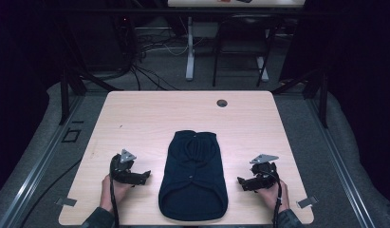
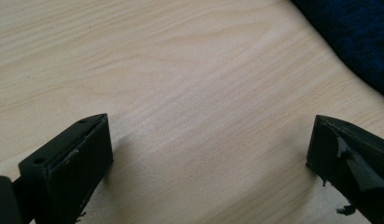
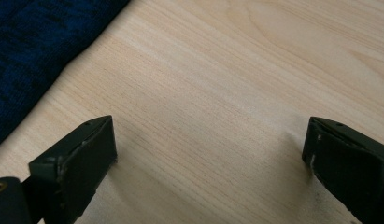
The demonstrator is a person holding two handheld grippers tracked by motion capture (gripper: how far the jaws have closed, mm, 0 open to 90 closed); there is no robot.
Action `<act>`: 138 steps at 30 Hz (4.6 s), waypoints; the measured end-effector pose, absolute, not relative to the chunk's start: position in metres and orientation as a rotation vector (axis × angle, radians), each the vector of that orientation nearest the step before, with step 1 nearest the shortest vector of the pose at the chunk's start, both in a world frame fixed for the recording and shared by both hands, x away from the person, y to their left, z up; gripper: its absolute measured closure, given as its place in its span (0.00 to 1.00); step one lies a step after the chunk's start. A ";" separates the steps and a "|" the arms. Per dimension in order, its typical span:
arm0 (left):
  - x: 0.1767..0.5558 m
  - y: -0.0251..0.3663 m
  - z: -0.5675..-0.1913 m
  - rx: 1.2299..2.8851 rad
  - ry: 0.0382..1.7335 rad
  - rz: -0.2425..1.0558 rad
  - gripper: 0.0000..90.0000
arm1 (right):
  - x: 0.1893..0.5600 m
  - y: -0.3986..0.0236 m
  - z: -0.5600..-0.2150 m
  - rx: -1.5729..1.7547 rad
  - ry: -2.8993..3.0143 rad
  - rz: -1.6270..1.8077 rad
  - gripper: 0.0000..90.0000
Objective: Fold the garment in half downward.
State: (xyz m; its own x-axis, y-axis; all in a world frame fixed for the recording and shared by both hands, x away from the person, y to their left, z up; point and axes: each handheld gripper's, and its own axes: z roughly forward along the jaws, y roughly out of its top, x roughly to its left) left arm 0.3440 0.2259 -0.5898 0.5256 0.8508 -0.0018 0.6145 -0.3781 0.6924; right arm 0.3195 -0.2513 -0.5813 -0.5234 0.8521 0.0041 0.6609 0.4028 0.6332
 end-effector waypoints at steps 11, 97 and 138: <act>0.343 0.226 -0.590 2.114 1.184 0.484 0.01 | 0.320 -0.251 -0.582 1.311 2.343 0.844 0.03; 0.484 0.122 -0.554 2.155 1.120 0.215 0.14 | 0.463 -0.151 -0.539 1.211 2.427 0.909 0.32; 0.487 0.109 -0.568 2.204 1.079 0.175 0.75 | 0.477 -0.146 -0.563 1.228 2.515 0.875 0.84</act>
